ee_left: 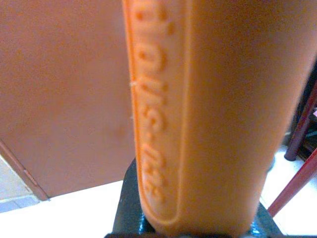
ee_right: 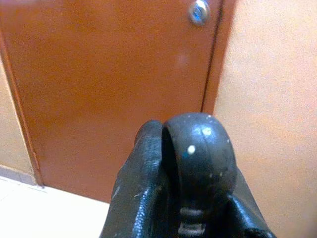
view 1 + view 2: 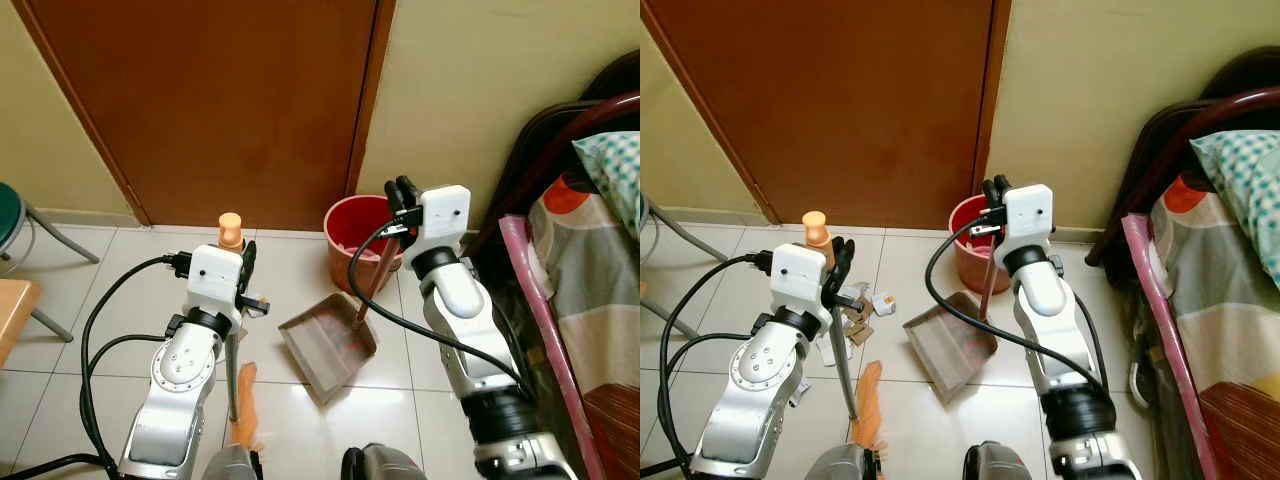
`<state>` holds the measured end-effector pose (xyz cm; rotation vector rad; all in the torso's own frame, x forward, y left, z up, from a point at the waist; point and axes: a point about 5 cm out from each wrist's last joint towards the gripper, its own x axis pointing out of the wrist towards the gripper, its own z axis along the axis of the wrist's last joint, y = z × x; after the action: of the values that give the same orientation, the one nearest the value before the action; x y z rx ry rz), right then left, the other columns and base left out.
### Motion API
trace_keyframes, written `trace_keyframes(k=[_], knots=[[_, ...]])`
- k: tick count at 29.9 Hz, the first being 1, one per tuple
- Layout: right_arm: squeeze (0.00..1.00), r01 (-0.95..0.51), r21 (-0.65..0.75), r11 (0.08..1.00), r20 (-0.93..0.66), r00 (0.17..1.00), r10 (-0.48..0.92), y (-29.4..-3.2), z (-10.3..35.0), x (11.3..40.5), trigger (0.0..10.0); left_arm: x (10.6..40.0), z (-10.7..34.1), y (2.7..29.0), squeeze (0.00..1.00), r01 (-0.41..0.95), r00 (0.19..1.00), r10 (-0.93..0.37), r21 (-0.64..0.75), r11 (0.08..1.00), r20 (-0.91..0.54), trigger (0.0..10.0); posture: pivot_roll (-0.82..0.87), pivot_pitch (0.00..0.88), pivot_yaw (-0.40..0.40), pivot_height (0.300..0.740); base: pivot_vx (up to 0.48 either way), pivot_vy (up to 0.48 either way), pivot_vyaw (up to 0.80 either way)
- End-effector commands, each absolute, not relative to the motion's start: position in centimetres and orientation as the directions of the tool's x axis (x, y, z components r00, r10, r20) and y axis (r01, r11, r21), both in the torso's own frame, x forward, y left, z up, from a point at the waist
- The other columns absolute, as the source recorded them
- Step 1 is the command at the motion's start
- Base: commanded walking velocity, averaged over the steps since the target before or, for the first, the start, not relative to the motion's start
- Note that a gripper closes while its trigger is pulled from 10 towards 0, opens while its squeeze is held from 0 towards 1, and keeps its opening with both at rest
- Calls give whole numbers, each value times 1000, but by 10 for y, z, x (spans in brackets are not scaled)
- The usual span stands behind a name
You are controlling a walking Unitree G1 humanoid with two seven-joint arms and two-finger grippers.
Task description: Sweep floor
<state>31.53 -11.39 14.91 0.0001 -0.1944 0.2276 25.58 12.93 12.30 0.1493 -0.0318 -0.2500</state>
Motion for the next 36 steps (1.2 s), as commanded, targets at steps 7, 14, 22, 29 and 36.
trace_keyframes(k=[7,14,22,29,36], knots=[[0,-70,204,976,61,996,59,-144,127,310,10000,252,123,117,0,330,941,-337,156,931,18,10000,17,133,-15,740,0,0,0],[0,14,131,991,-11,1000,-13,-164,114,310,10000,257,138,123,0,259,948,-296,260,930,115,10000,17,132,-15,740,0,0,0],[0,215,105,971,-79,975,-208,-193,105,307,10000,258,142,124,0,246,945,-296,291,925,139,10000,20,134,-23,740,0,0,0],[0,299,115,947,-121,951,-285,-215,101,298,10000,257,140,125,0,239,948,-288,289,927,139,10000,18,136,-31,740,0,0,0],[0,407,115,906,-253,894,-370,-238,84,261,10000,256,136,128,0,238,953,-279,276,931,120,10000,-3,140,-33,740,0,0,0]])
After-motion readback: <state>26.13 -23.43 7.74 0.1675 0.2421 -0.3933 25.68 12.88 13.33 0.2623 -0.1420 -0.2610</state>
